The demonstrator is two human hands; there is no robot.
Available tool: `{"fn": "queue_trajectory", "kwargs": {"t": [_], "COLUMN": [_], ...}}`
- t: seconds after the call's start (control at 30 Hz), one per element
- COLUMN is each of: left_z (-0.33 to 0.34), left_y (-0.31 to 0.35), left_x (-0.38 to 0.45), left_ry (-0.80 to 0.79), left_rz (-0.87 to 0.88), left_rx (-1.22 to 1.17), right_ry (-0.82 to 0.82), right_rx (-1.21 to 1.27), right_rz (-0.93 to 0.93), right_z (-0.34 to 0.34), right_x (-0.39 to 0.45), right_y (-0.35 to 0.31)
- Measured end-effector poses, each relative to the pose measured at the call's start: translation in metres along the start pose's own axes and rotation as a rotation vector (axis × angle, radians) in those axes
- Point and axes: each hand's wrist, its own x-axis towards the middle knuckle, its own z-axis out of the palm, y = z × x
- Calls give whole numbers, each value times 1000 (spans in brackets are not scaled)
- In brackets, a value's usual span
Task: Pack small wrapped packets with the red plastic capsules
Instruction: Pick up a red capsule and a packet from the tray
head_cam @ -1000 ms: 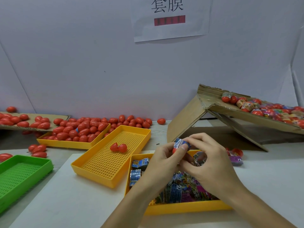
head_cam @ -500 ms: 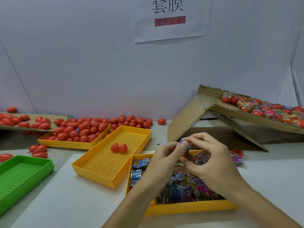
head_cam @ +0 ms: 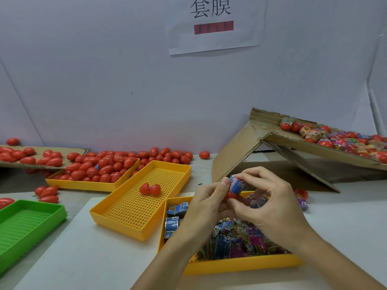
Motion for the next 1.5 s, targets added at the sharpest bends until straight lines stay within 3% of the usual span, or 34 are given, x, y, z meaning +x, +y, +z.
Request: {"fn": "queue_trajectory", "kwargs": {"t": [0.2,0.5,0.7,1.5], "left_z": [0,5,8,5], "left_y": [-1,-4,-3,-4], "left_x": [1,1,-1,0], "left_ry": [7,136,122,119], "left_rz": [-14,118,151,96], "left_rx": [-2,223,335,242], "right_ry": [53,46,29,37], "right_rx": [14,-13,-44,-78], "right_rz": [14,30,-3,28], "right_z": [4,6,4,3], "right_x": [-2,-1,-2,-5], "right_y": [1,4,3,5]}}
